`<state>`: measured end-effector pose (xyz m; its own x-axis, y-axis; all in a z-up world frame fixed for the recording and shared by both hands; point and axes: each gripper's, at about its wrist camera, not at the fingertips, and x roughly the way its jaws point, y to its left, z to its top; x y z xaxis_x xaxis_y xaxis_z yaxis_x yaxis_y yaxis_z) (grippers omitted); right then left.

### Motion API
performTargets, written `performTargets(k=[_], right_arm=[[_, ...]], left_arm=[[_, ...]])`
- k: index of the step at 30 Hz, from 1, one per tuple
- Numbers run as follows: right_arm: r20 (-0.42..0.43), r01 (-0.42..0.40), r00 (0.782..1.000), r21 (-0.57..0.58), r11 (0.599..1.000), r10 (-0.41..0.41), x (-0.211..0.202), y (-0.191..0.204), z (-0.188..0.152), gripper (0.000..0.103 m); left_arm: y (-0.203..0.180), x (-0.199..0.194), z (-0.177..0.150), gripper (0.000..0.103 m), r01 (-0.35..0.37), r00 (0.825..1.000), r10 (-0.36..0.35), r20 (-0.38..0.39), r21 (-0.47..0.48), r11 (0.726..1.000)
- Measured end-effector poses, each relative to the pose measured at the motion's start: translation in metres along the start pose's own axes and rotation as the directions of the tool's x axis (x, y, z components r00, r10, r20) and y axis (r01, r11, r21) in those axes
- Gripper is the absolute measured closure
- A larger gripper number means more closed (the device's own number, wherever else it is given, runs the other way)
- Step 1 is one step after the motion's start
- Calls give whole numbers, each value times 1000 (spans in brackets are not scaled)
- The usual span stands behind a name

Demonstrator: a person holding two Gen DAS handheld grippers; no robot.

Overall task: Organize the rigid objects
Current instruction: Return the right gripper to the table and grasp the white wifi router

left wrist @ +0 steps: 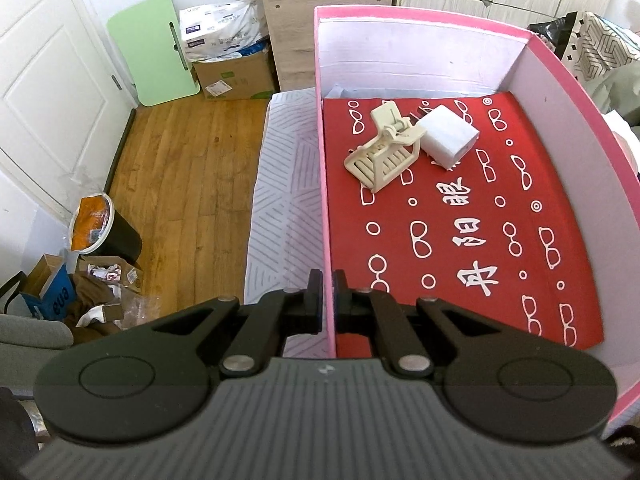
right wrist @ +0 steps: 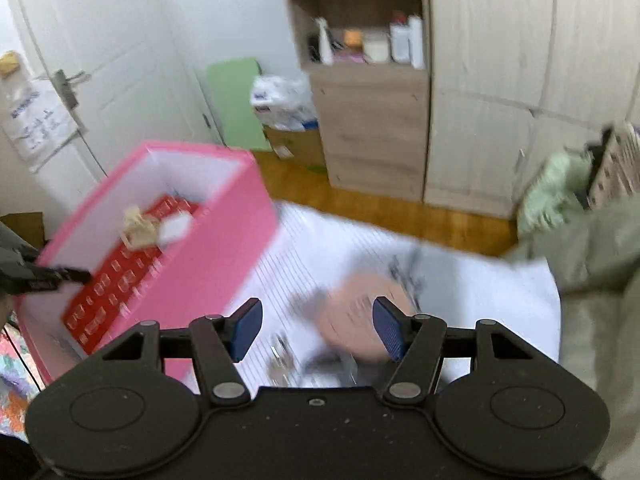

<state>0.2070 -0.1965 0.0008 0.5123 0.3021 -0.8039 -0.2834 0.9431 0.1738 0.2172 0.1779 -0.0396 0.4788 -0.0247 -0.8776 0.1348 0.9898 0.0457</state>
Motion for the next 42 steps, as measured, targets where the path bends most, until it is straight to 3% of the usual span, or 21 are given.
performTargets(k=[7,12,16,19,29,31,35,39,42], right_arm=[[-88,-34,995,50,998,39,23,-17,-34,38],[-108,-38,994,-13,999,36,28,-12,-44,44],[-100,-45,994,-56,997,39,25,-4,-44,75],[-96,-65,994,-51,997,60,24,-3,-45,86],[-70,-129,989,33,991,131,23,-2,-38,90],[-58,-109,992,4,994,109,22,6,-37,90],[12,21,1000,-190,981,-19,11,31,-33,90],[7,6,1000,-242,970,-4,12,42,-28,101],[-18,-22,1000,-255,967,18,17,46,-30,101]], left_arm=[[-3,0,0,99,-13,1000,13,-5,-4,1000],[-5,1,1,99,-20,1000,20,-6,-3,1000],[-6,1,1,99,-24,1000,24,-5,3,1000],[-6,1,1,99,-23,1000,23,-5,3,1000],[-6,1,1,99,-23,1000,23,-5,3,1000],[-6,1,1,99,-24,1000,24,-5,5,1000],[-7,2,0,99,-25,1000,25,-9,10,1000],[-7,2,0,99,-24,1000,24,-9,9,1000],[-7,2,1,99,-21,1000,22,-9,3,1000]])
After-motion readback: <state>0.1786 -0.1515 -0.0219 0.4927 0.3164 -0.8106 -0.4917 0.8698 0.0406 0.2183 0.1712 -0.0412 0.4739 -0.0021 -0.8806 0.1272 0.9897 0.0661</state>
